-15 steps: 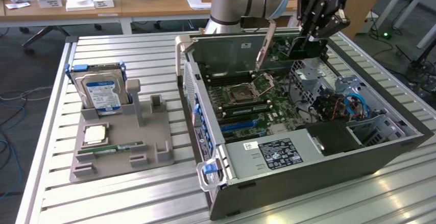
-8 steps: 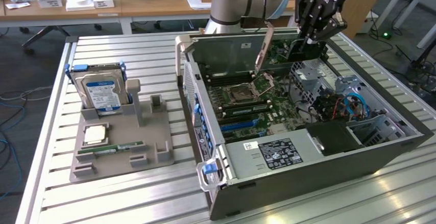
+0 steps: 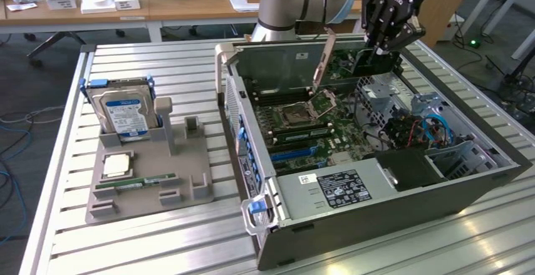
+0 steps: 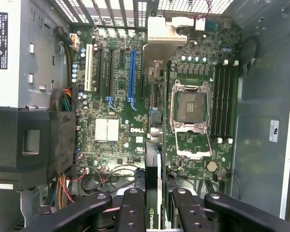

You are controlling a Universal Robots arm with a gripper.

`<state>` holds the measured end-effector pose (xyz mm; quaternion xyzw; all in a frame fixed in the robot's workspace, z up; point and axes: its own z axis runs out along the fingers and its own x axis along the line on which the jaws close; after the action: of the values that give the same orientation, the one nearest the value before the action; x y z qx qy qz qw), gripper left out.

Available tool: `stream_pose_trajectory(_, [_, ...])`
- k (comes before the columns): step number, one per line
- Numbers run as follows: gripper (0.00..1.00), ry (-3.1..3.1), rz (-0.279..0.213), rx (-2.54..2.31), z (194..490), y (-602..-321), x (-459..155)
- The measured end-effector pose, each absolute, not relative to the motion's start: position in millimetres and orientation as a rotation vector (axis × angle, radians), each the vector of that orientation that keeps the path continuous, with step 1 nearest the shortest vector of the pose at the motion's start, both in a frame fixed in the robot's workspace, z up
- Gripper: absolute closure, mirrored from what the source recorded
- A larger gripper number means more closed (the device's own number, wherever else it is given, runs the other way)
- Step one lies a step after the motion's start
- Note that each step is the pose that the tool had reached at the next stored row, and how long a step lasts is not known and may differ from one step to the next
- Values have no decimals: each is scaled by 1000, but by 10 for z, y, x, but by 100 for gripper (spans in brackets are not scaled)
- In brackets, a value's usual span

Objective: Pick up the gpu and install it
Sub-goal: 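Insert the gpu into the slot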

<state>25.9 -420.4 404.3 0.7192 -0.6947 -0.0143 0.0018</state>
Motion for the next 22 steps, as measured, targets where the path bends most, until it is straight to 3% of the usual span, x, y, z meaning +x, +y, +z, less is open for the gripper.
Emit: stream_pose_trajectory(22, [74,-2180,-45,2257,3963,-4203,200])
